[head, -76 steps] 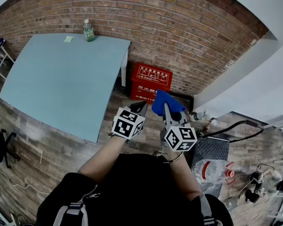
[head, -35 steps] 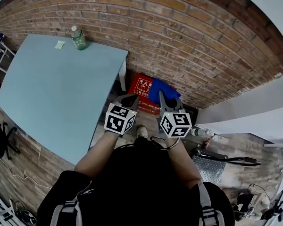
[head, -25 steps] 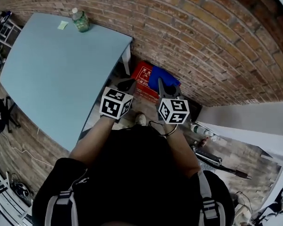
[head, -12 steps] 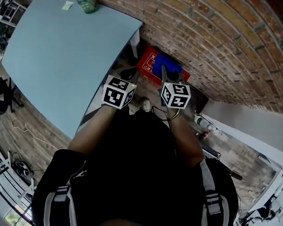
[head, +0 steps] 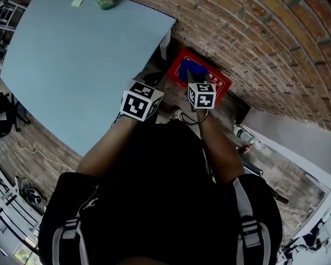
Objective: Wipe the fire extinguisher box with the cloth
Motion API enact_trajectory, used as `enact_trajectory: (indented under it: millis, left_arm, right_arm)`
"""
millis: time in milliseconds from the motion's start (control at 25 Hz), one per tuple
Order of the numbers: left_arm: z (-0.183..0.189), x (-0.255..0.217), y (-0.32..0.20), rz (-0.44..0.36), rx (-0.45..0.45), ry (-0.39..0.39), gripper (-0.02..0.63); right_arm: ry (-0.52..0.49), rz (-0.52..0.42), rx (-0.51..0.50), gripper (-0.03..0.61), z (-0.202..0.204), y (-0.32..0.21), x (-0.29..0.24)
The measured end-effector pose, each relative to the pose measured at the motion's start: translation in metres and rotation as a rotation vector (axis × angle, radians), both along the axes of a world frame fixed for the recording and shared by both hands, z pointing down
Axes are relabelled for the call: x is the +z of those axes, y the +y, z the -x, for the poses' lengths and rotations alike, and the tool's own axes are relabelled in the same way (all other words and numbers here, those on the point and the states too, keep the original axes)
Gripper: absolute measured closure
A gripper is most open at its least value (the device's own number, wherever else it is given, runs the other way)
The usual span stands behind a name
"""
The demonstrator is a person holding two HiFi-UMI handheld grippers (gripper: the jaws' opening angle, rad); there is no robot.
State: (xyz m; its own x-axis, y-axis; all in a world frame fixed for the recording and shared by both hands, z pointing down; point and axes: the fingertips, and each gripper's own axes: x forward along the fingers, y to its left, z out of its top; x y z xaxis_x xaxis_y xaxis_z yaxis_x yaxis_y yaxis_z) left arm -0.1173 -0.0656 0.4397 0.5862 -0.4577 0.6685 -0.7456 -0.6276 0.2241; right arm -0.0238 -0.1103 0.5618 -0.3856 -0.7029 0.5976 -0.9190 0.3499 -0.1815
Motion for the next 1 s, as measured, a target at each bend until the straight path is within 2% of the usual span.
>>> enact_trajectory:
  millis: [280, 480, 680, 880, 1000]
  left_arm:
    - [0.031, 0.018, 0.004, 0.065, -0.014, 0.001, 0.62]
    - [0.048, 0.031, 0.003, 0.084, -0.006, 0.001, 0.62]
    - [0.069, 0.045, -0.003, 0.126, -0.024, -0.032, 0.62]
    - [0.081, 0.047, -0.009, 0.147, -0.041, -0.032, 0.62]
    - [0.084, 0.05, -0.009, 0.159, -0.059, -0.029, 0.62]
  right_arm:
    - [0.032, 0.096, -0.01, 0.535, 0.018, -0.042, 0.065]
    - [0.102, 0.16, 0.014, 0.535, 0.005, -0.084, 0.11]
    - [0.187, 0.218, -0.023, 0.535, 0.002, -0.116, 0.152]
    - [0.27, 0.313, -0.041, 0.535, 0.001, -0.118, 0.185]
    - [0.271, 0.359, -0.041, 0.535, 0.003, -0.106, 0.2]
